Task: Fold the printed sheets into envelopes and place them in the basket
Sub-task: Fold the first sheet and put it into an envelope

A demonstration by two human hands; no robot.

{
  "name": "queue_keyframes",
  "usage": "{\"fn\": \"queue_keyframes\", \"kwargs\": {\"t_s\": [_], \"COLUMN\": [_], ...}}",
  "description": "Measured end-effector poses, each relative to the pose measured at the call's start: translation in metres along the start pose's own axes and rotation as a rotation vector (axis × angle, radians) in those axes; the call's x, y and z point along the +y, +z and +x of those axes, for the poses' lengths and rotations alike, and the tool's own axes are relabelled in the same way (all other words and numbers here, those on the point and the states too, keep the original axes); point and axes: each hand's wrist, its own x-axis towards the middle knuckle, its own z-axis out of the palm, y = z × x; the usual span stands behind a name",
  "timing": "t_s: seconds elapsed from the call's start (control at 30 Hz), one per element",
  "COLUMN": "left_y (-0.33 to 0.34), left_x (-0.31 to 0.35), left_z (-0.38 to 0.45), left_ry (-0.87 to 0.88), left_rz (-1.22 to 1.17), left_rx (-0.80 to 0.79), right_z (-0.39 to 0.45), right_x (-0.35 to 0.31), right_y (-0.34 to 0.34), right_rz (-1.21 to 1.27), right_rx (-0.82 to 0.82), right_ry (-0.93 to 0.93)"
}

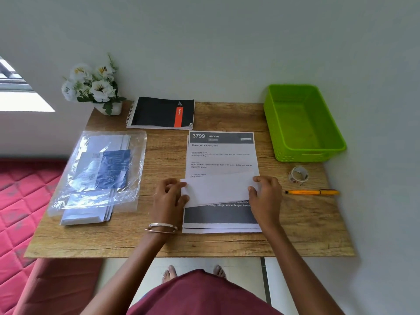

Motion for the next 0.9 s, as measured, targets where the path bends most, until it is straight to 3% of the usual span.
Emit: {"fn": "queue_keyframes", "kwargs": {"t_s": [0.07,0.27,0.53,0.73,0.9], "left_y": [0.002,0.004,0.006,-0.019,-0.068], "left_x": [-0.002,-0.003,-0.002,0.0,-0.036], "left_z": [-0.002,-0.002,-0.002,-0.004,-0.021], "left_ry": [-0.001,-0.025,-0.045,0.001,0.122], "left_rz": [-0.007,-0.03,-0.047,-0.079,-0.003], "left_rx": [-0.006,0.011,0.008,-0.026,0.011], "right_z": [-0.004,-0.01,-0.005,-0.017,-0.043], "right_x": [-0.004,-0.009,0.019,-0.003,-0.052], "right_y": [0.006,0.026,0.011,0.019,0.034], "right_rz": [-0.193,-0.211,-0.152,-0.237,-0.02], "right_rx": [0.018,-0.244,-0.174,-0.095,-0.051], "right_ry": [-0.112,-0.457,-0.345,-0.298,-0.373]}}
